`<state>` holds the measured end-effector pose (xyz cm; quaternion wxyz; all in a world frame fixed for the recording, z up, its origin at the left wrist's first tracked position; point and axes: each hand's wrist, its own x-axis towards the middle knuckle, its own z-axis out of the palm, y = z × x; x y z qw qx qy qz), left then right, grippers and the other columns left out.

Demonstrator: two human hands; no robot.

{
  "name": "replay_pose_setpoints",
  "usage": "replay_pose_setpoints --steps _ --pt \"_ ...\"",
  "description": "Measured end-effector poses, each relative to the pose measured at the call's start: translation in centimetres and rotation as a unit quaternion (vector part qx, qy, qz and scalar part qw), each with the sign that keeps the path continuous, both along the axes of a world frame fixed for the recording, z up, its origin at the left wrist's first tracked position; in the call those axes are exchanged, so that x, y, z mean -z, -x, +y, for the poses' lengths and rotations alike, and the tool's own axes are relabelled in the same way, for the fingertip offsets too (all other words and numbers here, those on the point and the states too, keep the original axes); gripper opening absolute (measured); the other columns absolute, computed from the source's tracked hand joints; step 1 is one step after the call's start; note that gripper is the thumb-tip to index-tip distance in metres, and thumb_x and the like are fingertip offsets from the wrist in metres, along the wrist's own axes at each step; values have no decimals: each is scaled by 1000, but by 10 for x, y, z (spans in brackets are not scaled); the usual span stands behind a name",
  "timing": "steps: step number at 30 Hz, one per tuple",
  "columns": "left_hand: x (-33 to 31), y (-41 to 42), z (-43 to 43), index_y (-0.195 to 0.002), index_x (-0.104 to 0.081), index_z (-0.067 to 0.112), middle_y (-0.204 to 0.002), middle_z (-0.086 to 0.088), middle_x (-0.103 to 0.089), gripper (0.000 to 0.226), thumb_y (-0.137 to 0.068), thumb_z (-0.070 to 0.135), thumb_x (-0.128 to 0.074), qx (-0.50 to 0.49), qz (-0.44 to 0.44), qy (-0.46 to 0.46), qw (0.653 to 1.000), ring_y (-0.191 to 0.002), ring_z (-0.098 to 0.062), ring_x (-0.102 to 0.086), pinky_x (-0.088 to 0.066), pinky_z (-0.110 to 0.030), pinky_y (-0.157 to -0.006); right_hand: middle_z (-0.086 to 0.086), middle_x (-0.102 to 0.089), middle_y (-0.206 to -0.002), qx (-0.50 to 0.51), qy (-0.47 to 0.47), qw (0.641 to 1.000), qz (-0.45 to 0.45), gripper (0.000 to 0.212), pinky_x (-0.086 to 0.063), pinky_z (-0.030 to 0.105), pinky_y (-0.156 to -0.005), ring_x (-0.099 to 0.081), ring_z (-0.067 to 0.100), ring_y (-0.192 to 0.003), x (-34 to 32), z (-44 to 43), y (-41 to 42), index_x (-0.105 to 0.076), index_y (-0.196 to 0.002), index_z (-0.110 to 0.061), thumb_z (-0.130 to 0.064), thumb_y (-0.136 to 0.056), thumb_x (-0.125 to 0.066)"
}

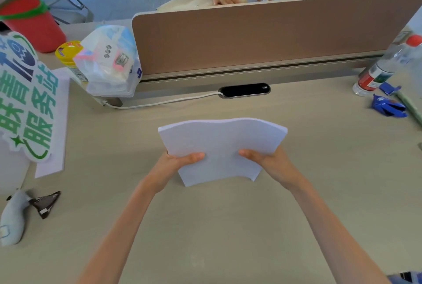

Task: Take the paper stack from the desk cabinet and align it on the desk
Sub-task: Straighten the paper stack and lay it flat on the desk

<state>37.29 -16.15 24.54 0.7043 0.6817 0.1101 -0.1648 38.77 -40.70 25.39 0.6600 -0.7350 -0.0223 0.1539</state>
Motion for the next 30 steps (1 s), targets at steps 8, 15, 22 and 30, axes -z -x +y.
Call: replay_pose_setpoints --steps 8,15,22,30 --pt "17 1 -9 -103 -67 23 -94 15 -77 36 -69 15 -74 -29 -21 21 999 -89 0 -71 -53 -11 -70 -2 -74 -95 72 -48 995 40 20 -57 26 -73 -71 10 -86 13 9 -8 -69 -90 -27 -11 -79 -74" --pt "11 -4 31 -111 -67 20 -107 7 -76 34 -79 12 -73 -47 -5 9 999 -97 -9 -72 -59 -23 -80 -3 -76 -98 -11 -60 994 90 21 -58 24 -71 -73 11 -87 18 38 -33 -71 -96 -20 -13 -77 -76" --pt "44 -5 78 -117 -67 5 -115 -8 -73 35 -83 12 -69 -90 99 29 991 -102 -22 -72 -60 -29 -76 8 -72 -106 -17 -43 981 189 38 -58 19 -63 -71 13 -80 56 93 -47 -66 -112 -4 -9 -75 -77" --pt "98 -29 110 -106 -70 11 -113 -10 -71 23 -89 23 -63 -211 109 47 970 -101 -29 -67 -51 -49 -95 9 -69 -103 86 9 972 218 22 -53 28 -68 -65 23 -86 102 132 -70 -68 -105 -6 -7 -83 -68"
